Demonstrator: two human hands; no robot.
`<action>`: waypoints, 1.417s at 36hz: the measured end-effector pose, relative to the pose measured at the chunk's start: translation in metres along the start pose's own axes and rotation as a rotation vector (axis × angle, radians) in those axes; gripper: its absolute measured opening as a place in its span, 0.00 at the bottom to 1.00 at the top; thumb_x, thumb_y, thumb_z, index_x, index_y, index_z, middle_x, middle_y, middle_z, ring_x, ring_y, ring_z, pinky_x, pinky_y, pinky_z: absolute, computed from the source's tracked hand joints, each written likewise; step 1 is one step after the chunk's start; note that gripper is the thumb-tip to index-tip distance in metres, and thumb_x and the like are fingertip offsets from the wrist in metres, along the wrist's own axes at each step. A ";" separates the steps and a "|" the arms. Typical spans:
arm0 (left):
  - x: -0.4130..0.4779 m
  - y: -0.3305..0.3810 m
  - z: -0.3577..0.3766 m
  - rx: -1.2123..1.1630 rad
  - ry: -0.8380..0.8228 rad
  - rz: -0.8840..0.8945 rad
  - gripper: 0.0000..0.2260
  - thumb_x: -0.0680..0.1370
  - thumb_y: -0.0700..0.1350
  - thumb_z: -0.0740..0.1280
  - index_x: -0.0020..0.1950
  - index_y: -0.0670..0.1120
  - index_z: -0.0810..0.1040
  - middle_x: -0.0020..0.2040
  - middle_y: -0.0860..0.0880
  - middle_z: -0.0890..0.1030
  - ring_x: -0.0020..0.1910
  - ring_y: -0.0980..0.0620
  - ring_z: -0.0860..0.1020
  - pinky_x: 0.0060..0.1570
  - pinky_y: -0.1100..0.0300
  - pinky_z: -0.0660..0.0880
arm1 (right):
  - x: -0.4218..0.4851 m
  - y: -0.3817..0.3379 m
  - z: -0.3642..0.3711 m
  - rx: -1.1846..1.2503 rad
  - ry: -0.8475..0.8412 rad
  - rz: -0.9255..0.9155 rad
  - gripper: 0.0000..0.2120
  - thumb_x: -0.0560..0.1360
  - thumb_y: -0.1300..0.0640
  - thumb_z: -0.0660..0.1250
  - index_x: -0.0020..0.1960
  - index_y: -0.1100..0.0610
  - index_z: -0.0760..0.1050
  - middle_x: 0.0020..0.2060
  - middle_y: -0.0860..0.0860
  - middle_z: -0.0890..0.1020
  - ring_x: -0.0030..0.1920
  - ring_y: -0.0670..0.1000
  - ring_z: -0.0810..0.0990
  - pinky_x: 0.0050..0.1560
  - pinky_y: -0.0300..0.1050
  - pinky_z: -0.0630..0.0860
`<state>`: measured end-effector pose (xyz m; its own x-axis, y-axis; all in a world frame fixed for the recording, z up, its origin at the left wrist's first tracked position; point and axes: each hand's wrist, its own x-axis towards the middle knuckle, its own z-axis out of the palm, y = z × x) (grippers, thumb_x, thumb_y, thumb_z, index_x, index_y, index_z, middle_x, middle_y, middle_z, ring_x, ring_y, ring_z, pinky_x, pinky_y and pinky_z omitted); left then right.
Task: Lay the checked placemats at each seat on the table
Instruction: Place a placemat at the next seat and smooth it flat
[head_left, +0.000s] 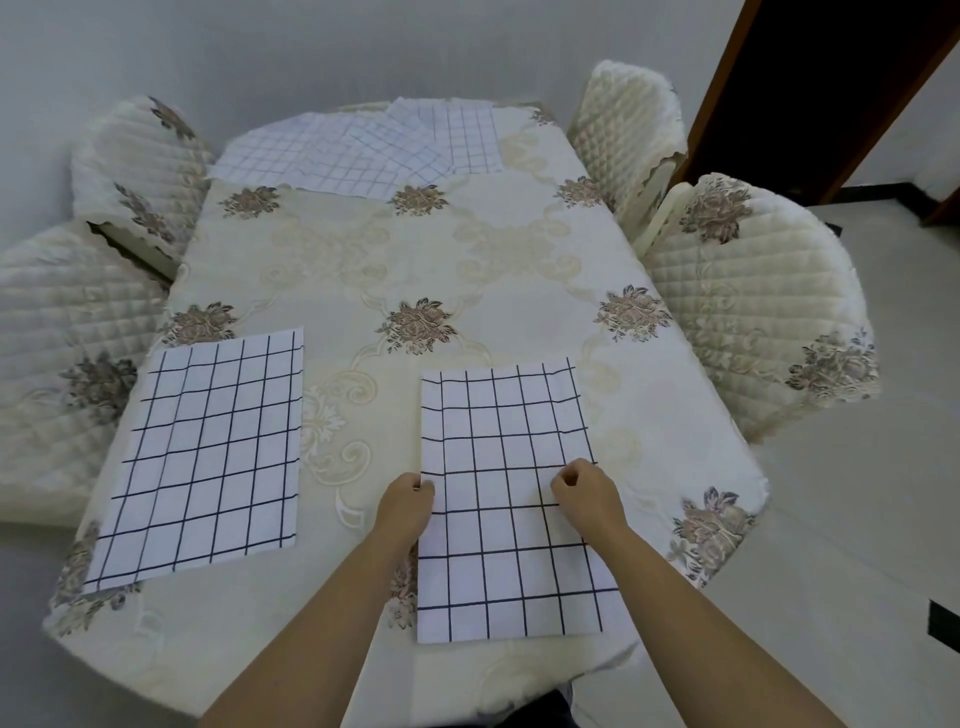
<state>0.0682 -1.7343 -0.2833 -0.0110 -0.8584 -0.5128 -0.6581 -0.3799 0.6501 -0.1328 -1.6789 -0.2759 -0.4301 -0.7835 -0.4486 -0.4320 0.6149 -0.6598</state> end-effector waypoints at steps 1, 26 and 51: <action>0.001 -0.002 -0.001 -0.011 -0.015 -0.016 0.11 0.80 0.42 0.56 0.38 0.44 0.67 0.34 0.49 0.67 0.32 0.54 0.65 0.30 0.62 0.60 | 0.000 0.002 -0.001 -0.015 -0.001 0.001 0.04 0.75 0.60 0.59 0.43 0.58 0.71 0.41 0.52 0.76 0.36 0.48 0.71 0.33 0.39 0.67; 0.009 -0.016 -0.009 0.311 -0.137 0.055 0.16 0.79 0.42 0.61 0.34 0.48 0.60 0.33 0.52 0.65 0.31 0.59 0.62 0.28 0.67 0.58 | 0.024 0.002 -0.026 -0.183 -0.132 0.270 0.12 0.73 0.57 0.69 0.39 0.61 0.67 0.33 0.52 0.70 0.35 0.50 0.71 0.33 0.39 0.67; 0.003 -0.024 -0.006 0.215 -0.074 0.040 0.14 0.79 0.44 0.61 0.35 0.47 0.62 0.33 0.50 0.67 0.33 0.54 0.65 0.31 0.64 0.61 | 0.025 0.007 -0.004 -0.221 -0.084 0.312 0.07 0.74 0.63 0.65 0.44 0.62 0.66 0.40 0.53 0.73 0.38 0.49 0.72 0.37 0.40 0.70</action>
<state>0.0888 -1.7300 -0.2975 -0.0902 -0.8409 -0.5336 -0.8011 -0.2571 0.5406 -0.1498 -1.6941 -0.2896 -0.5052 -0.5545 -0.6613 -0.4551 0.8222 -0.3418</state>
